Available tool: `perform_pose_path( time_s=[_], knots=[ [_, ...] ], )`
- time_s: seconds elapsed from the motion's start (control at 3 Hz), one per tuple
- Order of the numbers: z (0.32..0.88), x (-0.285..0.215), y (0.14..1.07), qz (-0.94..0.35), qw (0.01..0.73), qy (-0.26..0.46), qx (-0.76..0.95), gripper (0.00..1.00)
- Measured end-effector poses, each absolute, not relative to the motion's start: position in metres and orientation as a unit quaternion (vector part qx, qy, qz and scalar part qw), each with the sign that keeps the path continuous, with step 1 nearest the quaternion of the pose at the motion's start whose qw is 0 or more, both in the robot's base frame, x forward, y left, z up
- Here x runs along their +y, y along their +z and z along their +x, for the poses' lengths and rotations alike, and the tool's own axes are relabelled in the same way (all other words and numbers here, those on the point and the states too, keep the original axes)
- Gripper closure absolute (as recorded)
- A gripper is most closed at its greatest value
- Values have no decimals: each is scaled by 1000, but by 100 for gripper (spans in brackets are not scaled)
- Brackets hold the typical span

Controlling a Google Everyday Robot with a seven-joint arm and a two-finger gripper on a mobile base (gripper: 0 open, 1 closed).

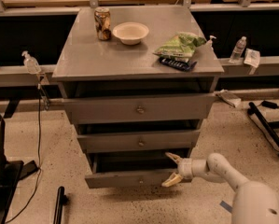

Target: Open bottom drawer

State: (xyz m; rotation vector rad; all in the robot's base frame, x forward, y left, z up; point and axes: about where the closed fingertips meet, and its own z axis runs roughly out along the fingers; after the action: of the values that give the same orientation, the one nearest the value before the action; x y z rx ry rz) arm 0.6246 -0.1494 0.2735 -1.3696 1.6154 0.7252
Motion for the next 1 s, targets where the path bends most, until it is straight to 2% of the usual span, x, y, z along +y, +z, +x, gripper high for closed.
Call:
perform_pose_path(
  time_s=[0.33, 0.67, 1.0],
  knots=[
    [619, -153, 309, -562, 471, 286, 616, 38],
    [631, -154, 308, -553, 471, 294, 622, 69],
    [644, -154, 299, -542, 462, 296, 636, 92]
  ],
)
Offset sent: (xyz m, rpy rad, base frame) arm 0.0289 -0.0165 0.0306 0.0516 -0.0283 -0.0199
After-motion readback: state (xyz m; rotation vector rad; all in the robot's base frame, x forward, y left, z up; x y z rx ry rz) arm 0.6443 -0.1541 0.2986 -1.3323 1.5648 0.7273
